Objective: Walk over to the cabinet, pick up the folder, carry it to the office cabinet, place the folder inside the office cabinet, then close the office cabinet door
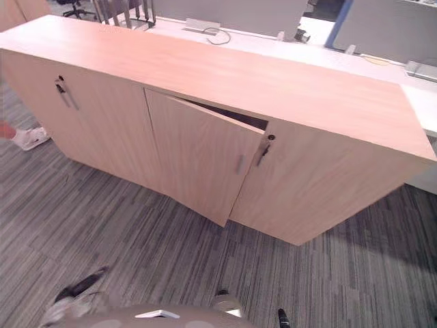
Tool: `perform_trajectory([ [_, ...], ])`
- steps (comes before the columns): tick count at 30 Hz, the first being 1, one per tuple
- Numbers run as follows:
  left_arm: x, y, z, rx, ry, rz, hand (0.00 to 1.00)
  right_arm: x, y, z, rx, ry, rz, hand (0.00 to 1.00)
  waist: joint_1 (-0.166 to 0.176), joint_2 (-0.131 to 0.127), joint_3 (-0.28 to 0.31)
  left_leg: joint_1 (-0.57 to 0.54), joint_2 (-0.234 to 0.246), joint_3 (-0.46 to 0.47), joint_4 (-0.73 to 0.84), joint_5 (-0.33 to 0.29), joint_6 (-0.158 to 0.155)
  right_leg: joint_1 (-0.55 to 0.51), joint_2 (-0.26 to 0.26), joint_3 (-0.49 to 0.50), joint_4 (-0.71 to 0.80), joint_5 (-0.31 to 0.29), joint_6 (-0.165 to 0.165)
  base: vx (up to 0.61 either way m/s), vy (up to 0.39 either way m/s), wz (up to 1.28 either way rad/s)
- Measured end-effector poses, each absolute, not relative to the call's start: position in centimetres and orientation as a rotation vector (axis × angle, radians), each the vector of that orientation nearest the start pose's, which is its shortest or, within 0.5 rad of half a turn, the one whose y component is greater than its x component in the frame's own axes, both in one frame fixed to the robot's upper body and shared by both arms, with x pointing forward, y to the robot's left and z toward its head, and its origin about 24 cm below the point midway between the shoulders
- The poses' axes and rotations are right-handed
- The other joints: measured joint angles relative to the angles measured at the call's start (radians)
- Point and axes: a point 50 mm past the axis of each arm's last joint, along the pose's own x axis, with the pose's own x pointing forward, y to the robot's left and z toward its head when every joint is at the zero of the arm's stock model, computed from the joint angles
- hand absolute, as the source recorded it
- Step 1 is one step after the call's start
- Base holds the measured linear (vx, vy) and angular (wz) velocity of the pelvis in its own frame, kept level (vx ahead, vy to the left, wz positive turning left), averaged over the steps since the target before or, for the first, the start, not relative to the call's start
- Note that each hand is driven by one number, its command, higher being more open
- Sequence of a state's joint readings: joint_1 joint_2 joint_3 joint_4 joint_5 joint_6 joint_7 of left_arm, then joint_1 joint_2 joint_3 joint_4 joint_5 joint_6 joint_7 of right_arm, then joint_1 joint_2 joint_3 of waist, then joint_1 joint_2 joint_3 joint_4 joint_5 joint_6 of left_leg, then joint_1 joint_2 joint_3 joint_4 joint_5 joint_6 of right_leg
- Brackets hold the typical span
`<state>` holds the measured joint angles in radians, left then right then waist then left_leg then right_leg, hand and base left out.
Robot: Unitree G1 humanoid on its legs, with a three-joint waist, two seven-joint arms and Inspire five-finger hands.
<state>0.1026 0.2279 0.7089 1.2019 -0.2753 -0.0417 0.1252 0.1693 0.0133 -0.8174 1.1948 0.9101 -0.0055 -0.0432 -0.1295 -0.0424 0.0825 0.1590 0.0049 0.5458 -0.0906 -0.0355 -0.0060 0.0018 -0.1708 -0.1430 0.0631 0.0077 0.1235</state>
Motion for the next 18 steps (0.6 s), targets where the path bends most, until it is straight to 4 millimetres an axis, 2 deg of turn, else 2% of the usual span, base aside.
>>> perform_trajectory([
  [1,0.8,30.7,-14.6,-0.367,1.055,1.114,1.00,-0.6,-21.1,-17.5,1.175,0.874,-1.394,1.00,0.011,-0.005,-0.004,0.004,0.006,0.012,0.000,-0.002,0.002,-0.002,0.004,-0.057,0.002,0.011,-0.012,0.03,-0.045,-0.57],
  [2,-2.0,30.7,-14.6,-0.384,1.091,1.197,1.00,0.1,-20.7,-17.6,1.180,0.881,-1.359,1.00,0.028,0.008,-0.001,0.008,0.020,0.034,0.000,-0.011,-0.002,-0.007,0.010,-0.184,0.006,0.027,-0.039,0.02,-0.050,-0.59],
  [3,-4.3,29.8,-14.7,-0.355,1.172,1.200,1.00,1.1,-20.0,-17.7,1.189,0.890,-1.317,1.00,0.045,0.009,-0.001,0.017,0.030,0.063,0.001,-0.019,-0.006,-0.017,0.008,-0.327,0.023,0.019,-0.079,0.01,-0.047,-0.62],
  [4,-5.4,29.1,-14.9,-0.360,1.210,1.205,1.00,1.7,-19.7,-17.7,1.197,0.891,-1.297,1.00,0.048,0.008,-0.001,0.022,0.031,0.077,0.001,-0.025,-0.008,-0.020,0.003,-0.393,0.038,0.008,-0.096,0.00,-0.050,-0.60],
  [5,-6.9,27.6,-15.3,-0.407,1.264,1.220,1.00,2.2,-19.5,-17.7,1.203,0.888,-1.275,1.00,0.048,0.013,-0.004,0.031,0.031,0.089,0.002,-0.041,-0.020,-0.018,-0.003,-0.470,0.055,-0.002,-0.112,0.04,-0.036,-0.43],
  [6,-7.0,25.5,-15.9,-0.478,1.294,1.204,1.00,2.2,-19.8,-17.7,1.201,0.868,-1.281,1.00,0.054,0.023,-0.006,0.041,0.033,0.100,0.002,-0.042,-0.023,-0.004,-0.001,-0.472,0.061,-0.001,-0.110,0.06,-0.029,-0.28],
  [7,-6.8,24.5,-16.2,-0.520,1.298,1.192,1.00,2.1,-19.9,-17.6,1.203,0.861,-1.291,1.00,0.059,0.028,-0.008,0.045,0.034,0.100,0.003,-0.043,-0.025,0.001,0.002,-0.473,0.058,-0.002,-0.110,0.09,-0.019,-0.08],
  [9,-4.7,21.3,-17.3,-0.725,1.235,1.208,1.00,1.3,-20.0,-17.6,1.200,0.864,-1.323,1.00,0.076,0.039,-0.017,0.045,0.044,0.085,0.003,-0.047,-0.034,0.010,0.011,-0.485,0.051,-0.004,-0.111,0.08,-0.033,0.12],
  [11,-2.8,20.3,-17.5,-0.786,1.184,1.169,1.00,1.2,-19.7,-17.7,1.206,0.870,-1.326,1.00,0.076,0.036,-0.018,0.053,0.051,0.080,0.003,-0.048,-0.041,0.027,0.022,-0.485,0.034,-0.010,-0.110,0.07,-0.044,0.08],
  [12,-2.1,20.4,-17.5,-0.780,1.166,1.134,1.00,1.2,-19.7,-17.7,1.205,0.871,-1.325,1.00,0.075,0.035,-0.018,0.058,0.054,0.081,0.003,-0.049,-0.045,0.032,0.027,-0.484,0.031,-0.013,-0.111,0.07,-0.072,-0.06],
  [15,2.0,20.3,-17.3,-0.686,1.088,0.936,1.00,1.2,-19.8,-17.7,1.191,0.871,-1.319,1.00,0.071,0.037,-0.035,0.060,0.065,0.084,0.003,-0.051,-0.057,0.042,0.049,-0.474,0.001,-0.018,-0.107,0.06,-0.055,-0.06],
  [16,4.7,20.0,-17.1,-0.607,1.066,0.796,1.00,1.3,-20.0,-17.7,1.183,0.873,-1.318,1.00,0.070,0.037,-0.039,0.062,0.069,0.086,0.007,-0.048,-0.063,0.046,0.058,-0.462,-0.010,-0.017,-0.107,0.05,-0.033,-0.07],
  [18,7.6,19.2,-16.8,-0.538,1.047,0.650,1.00,1.8,-20.2,-17.6,1.178,0.868,-1.312,1.00,0.068,0.044,-0.035,0.068,0.072,0.089,0.014,-0.049,-0.063,0.051,0.064,-0.454,-0.015,-0.016,-0.107,0.05,-0.029,-0.10],
])
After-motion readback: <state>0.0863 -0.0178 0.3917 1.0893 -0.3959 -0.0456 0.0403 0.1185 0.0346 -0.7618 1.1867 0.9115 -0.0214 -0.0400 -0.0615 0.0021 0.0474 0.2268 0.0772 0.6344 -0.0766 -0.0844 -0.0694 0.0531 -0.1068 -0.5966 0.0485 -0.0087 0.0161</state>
